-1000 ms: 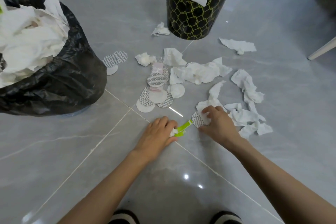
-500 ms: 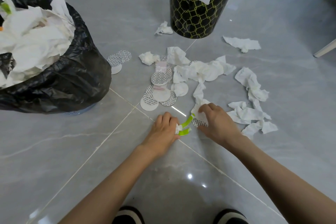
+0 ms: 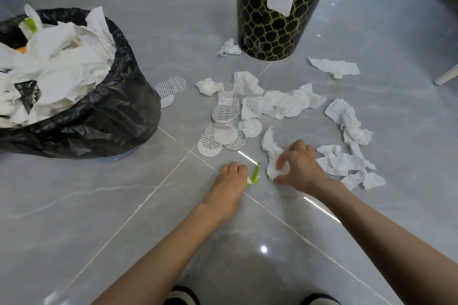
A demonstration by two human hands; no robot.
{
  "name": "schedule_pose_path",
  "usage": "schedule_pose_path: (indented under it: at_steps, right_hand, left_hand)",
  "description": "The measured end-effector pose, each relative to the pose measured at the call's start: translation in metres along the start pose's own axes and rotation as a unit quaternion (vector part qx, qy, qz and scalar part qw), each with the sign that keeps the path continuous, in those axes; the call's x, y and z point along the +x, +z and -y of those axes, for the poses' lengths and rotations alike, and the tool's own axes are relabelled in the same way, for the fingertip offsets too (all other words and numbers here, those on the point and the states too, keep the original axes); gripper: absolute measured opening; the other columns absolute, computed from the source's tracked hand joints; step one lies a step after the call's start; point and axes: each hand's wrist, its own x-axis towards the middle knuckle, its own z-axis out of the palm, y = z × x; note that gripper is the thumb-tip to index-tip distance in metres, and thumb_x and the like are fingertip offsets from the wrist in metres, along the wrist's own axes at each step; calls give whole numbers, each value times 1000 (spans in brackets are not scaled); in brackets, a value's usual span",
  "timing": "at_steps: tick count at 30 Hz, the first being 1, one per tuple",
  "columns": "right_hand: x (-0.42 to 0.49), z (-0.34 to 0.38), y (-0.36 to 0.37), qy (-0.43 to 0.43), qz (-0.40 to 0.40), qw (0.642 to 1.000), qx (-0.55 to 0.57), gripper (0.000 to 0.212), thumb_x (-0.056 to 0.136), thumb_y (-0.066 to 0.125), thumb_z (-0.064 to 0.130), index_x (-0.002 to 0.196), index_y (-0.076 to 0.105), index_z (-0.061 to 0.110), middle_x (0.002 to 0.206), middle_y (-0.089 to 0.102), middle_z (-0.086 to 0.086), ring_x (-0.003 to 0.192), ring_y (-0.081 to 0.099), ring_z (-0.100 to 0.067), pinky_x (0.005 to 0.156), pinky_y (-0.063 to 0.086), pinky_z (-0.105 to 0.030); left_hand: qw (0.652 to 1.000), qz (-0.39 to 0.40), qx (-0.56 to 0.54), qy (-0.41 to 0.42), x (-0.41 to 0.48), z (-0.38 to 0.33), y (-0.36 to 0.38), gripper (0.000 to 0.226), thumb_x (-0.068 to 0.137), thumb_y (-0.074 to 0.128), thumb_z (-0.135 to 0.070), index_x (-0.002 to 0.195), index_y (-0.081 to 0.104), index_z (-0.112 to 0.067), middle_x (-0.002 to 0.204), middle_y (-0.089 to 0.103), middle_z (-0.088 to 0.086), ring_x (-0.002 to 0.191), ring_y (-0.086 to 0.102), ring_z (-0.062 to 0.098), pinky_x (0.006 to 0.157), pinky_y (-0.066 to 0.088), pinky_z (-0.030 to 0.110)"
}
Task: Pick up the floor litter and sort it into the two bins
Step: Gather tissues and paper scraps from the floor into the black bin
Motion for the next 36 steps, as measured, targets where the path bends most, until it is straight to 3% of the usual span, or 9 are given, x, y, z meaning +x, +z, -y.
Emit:
schedule_pose_path:
  at_steps: [3, 6, 10, 16, 20, 23, 27, 32, 36]
  right_hand:
    - [-1, 2, 0, -17, 7, 1000, -6, 36, 73, 76, 25, 103, 62, 11, 117, 42, -10, 108, 44, -31, 85, 33, -27]
    - [0, 2, 2, -7, -12, 1000, 6, 54, 69, 78, 22, 111, 48, 7, 109, 47, -13, 100, 49, -32, 72, 33, -30]
    - [2, -3, -1, 26, -2, 997, 73, 67, 65, 83, 21, 111, 37, 8, 96, 45, -6, 91, 47, -27, 70, 36, -32]
    - [1, -3, 2, -7, 0, 994, 108, 27, 87, 60, 16, 109, 52, 4, 107, 60, -14, 92, 53, -26, 72, 35, -30]
    - [7, 31, -24, -36, -61, 971, 229, 25, 92, 51, 14, 116, 50, 7, 100, 60, -9, 84, 56, -25, 76, 43, -34]
    - [11, 67, -51, -112, -104, 955, 256, 17, 93, 49, 14, 109, 45, 11, 86, 56, 0, 72, 51, -18, 70, 42, -34]
    - [13, 127, -89, -204, -137, 938, 246, 20, 91, 48, 13, 110, 45, 13, 93, 57, 0, 83, 54, -17, 77, 42, -37]
    - [23, 207, -119, -298, -171, 914, 214, 21, 89, 50, 11, 110, 53, 6, 94, 55, -3, 86, 50, -19, 63, 27, -25]
    - [38, 273, -118, -368, -124, 903, 186, 23, 87, 51, 13, 107, 58, 5, 103, 63, -12, 97, 57, -30, 80, 44, -34]
  left_hand:
    - [999, -6, -39, -3, -1, 3, 3, 38, 75, 57, 12, 102, 46, -12, 106, 47, 6, 96, 45, 23, 75, 37, 27]
    - [998, -6, -52, -26, -1, 3, 4, 35, 81, 48, 12, 105, 43, -13, 111, 45, 5, 101, 42, 21, 76, 31, 24]
    - [998, -10, -59, -29, -3, 4, 4, 35, 83, 47, 11, 109, 42, -12, 112, 46, 6, 102, 42, 22, 76, 28, 23]
    - [986, -10, -137, -95, -6, 15, -13, 24, 92, 45, -2, 115, 46, -7, 114, 48, 11, 108, 44, 28, 85, 31, 26]
    - [960, -115, -219, -134, -4, 20, -64, 25, 93, 49, -7, 118, 50, -3, 116, 52, 17, 108, 48, 31, 88, 35, 29]
    - [940, -200, -239, -138, -7, 22, -114, 23, 94, 50, -8, 116, 50, -5, 112, 51, 14, 105, 48, 28, 80, 31, 22]
    - [918, -309, -221, -116, -22, 29, -176, 19, 93, 50, -9, 112, 52, -4, 109, 54, 13, 99, 49, 23, 76, 32, 21]
    - [874, -418, -194, -151, -50, 57, -225, 17, 95, 49, -13, 111, 50, -12, 106, 53, 1, 94, 47, 10, 72, 35, 10]
    - [847, -447, -174, -229, -77, 93, -244, 25, 96, 47, -15, 121, 47, -13, 118, 52, -1, 97, 46, 8, 77, 33, 15]
